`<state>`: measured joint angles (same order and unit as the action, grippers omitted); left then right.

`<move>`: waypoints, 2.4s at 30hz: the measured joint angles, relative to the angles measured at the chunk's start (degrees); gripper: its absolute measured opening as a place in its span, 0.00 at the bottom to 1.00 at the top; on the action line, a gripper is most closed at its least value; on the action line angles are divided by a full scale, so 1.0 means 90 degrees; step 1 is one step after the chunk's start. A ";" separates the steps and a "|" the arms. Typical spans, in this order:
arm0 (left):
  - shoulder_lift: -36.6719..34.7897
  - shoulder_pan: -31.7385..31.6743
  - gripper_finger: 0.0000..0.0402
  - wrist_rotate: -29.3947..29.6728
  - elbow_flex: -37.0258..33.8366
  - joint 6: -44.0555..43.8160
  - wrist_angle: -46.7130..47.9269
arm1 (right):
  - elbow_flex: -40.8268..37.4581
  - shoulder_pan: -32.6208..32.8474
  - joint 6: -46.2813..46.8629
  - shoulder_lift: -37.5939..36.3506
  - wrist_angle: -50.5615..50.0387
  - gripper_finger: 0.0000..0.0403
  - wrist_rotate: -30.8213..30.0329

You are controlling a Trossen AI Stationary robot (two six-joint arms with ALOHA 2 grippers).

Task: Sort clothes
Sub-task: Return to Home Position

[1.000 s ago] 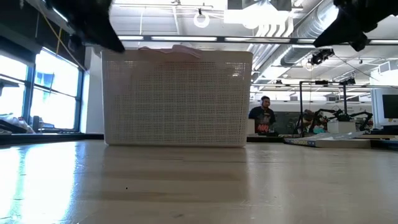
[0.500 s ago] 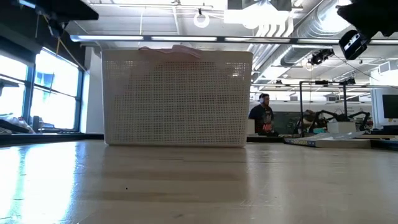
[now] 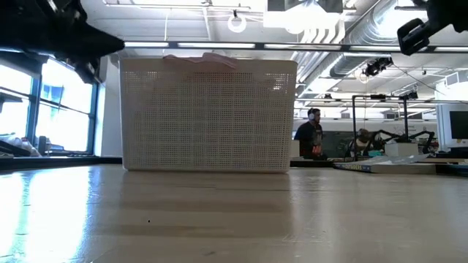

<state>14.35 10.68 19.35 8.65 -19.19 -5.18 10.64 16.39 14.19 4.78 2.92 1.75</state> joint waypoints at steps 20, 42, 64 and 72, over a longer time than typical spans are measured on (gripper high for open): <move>-0.1574 -0.1572 0.00 -0.1461 -0.0343 0.1303 0.1075 | -0.1123 -0.1309 -0.0460 -0.0506 0.0633 0.00 -0.0235; -0.1399 -0.2074 0.01 -0.1847 -0.0892 0.2056 0.0487 | -0.1126 -0.2046 -0.0293 -0.0474 -0.0202 0.00 -0.0337; -0.1572 -0.1924 0.01 -0.1813 -0.0887 0.2039 0.0478 | -0.1126 -0.2026 -0.0296 -0.0529 -0.0203 0.00 -0.0240; -0.1571 -0.2101 0.01 -0.1795 -0.0887 0.2039 0.0475 | -0.1128 -0.2032 -0.0296 -0.0529 -0.0202 0.00 -0.0240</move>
<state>0.21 -8.23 3.20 0.67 -0.84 -0.91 0.49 -1.89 11.53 0.01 1.10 -0.40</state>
